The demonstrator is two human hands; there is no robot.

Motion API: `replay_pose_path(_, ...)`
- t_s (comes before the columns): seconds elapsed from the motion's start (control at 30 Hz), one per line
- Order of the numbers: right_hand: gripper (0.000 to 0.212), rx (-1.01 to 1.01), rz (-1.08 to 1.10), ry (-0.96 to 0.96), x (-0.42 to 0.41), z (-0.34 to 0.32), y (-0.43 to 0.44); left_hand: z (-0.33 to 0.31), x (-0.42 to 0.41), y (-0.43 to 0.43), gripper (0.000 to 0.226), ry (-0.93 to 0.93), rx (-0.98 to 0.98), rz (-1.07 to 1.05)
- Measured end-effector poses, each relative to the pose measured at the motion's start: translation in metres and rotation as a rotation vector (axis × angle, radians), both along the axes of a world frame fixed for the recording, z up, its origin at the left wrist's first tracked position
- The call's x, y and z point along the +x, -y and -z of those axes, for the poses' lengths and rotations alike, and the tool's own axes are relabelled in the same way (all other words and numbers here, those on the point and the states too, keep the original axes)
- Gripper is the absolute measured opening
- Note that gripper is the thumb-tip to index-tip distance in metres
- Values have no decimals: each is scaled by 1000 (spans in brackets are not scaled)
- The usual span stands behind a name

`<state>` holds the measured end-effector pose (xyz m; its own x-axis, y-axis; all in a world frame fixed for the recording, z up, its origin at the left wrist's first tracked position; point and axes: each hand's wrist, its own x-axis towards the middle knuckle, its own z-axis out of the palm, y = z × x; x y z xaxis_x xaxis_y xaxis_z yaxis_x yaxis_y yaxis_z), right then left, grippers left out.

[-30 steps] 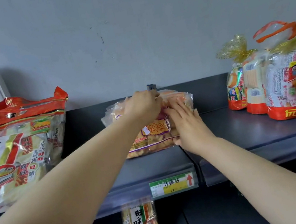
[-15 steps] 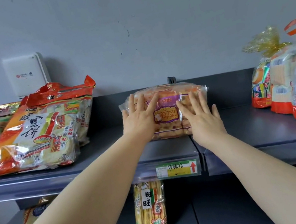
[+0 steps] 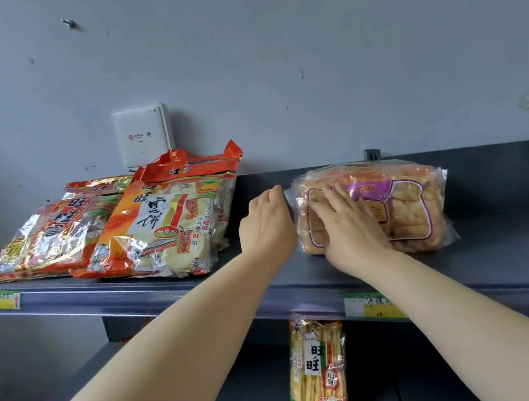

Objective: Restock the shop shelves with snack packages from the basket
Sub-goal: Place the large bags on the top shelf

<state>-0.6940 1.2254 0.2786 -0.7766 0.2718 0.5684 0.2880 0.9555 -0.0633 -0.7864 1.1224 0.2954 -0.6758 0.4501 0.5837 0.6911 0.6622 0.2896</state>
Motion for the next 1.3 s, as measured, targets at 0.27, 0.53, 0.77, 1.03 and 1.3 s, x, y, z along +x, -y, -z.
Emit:
replay_pose_path(0.27,58,-148,-135,88,-92,6,85,3,-95,111,80,16,24,-227)
replay_pose_path(0.53,146,-833,-175,125,-188,8,154,-10,-200,220,126,502,124,-191)
replay_pose_path(0.77,146,-786,-158,207,-192,6,145,-11,-233,240,142,551,-60,12)
replay_pose_path(1.03,144,-225,299,110,-215,8,165,1,-257,211,151,193,-59,46)
replay_pose_path(1.3,115,-19,344,194,-261,12,159,9,-291,180,142,69,-93,-36)
